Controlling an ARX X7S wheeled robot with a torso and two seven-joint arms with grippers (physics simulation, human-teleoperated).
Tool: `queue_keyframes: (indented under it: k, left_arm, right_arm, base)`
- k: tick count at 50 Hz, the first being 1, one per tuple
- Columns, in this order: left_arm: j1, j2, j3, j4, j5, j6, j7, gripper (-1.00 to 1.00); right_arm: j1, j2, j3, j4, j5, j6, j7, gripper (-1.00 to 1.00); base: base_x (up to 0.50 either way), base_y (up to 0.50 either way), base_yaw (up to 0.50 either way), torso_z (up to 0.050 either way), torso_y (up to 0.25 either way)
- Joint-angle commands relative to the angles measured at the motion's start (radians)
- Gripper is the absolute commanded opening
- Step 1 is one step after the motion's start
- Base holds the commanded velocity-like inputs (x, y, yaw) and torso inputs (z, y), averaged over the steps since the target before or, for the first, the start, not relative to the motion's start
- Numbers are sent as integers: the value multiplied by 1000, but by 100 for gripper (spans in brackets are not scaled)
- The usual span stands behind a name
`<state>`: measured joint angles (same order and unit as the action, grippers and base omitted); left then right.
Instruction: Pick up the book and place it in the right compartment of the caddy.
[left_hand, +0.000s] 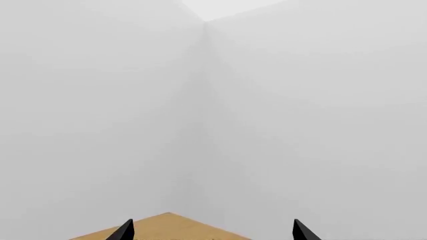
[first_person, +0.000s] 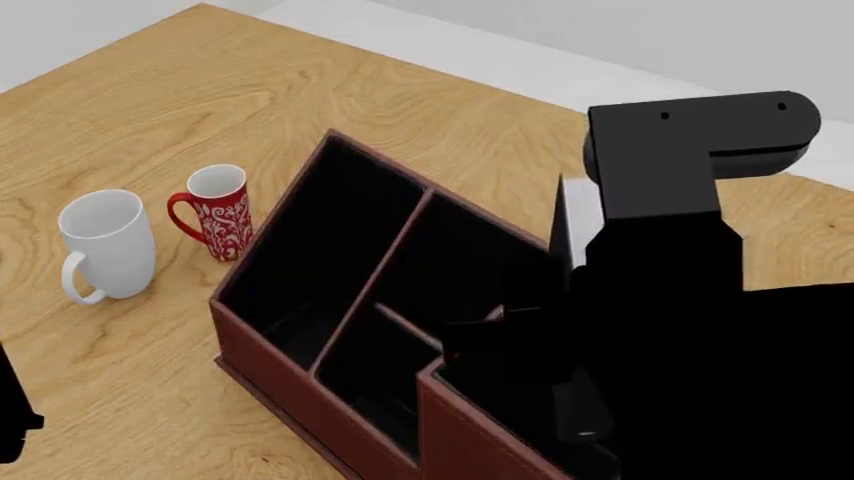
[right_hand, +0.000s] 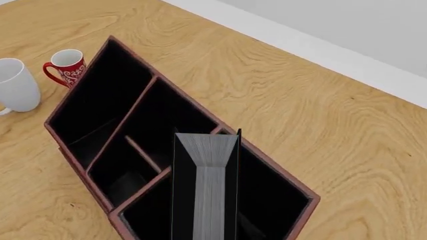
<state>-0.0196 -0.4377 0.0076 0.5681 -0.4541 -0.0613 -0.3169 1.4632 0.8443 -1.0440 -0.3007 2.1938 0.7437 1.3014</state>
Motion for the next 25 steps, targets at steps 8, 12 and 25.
queue_keyframes:
  k: [8, 12, 25]
  left_arm:
    - [-4, 0, 11, -12, 12, 4, -1, 100]
    - [-5, 0, 16, -16, 20, 7, -1, 100]
    - [-5, -3, 16, -17, 20, 8, -4, 100]
  right_arm:
    - [-20, -8, 3, 41, -93, 11, -60, -100]
    - [-36, -14, -2, 54, -119, 7, -86, -100]
    - [-51, -21, -16, 76, -162, 12, -116, -100]
  base:
    - [0, 0, 0, 0, 1]
    - [0, 0, 0, 0, 0]
    - [0, 0, 0, 1, 2]
